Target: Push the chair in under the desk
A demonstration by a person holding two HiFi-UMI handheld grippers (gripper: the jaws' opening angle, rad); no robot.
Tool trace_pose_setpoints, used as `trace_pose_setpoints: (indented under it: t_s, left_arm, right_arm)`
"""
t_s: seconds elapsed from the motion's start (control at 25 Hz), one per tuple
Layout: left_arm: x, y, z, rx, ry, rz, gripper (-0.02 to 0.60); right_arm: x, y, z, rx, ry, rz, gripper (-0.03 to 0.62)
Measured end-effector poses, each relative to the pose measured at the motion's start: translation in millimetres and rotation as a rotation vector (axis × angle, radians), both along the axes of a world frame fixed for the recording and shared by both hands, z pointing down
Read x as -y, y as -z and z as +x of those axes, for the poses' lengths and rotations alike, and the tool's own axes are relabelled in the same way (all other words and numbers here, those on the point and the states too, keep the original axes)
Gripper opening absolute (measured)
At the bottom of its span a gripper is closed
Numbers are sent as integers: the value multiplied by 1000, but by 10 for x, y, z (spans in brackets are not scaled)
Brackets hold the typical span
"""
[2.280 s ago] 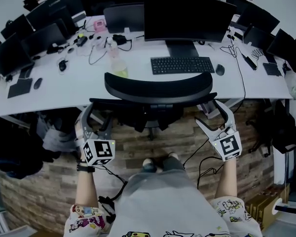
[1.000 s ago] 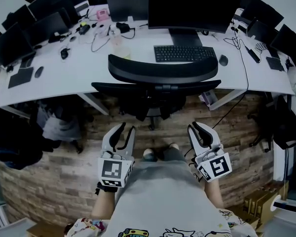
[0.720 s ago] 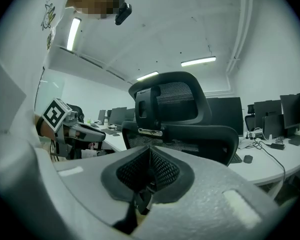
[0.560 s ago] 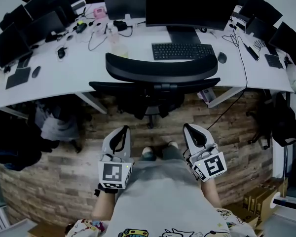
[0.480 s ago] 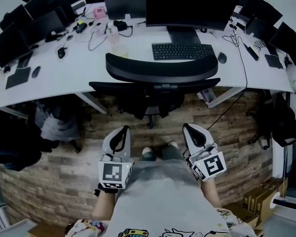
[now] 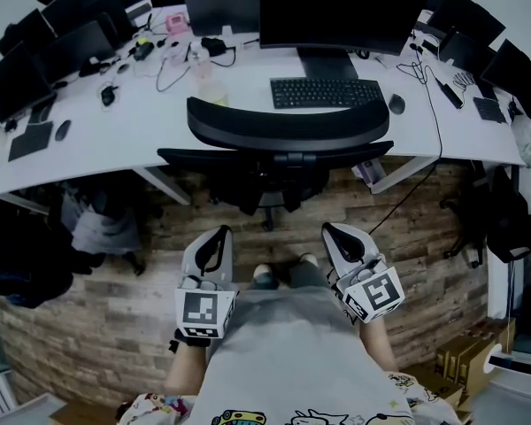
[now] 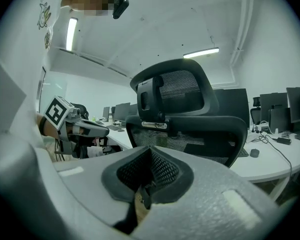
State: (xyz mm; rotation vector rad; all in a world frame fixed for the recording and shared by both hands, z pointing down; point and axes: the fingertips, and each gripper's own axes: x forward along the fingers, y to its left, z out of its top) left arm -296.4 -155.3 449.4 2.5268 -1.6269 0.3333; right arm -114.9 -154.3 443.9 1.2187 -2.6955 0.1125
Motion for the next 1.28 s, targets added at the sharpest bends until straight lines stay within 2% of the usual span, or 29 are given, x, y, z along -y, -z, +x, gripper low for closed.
trace_pose_setpoints:
  t_s: [0.4,1.28]
  left_arm:
    - [34,2,-22,6,6,-2,10]
    - [107,48,-69,8,3,14,10]
  right_arm:
    - [56,13,-13,-5,20,-4,0]
    - [148,159,20,0,-15,41,0]
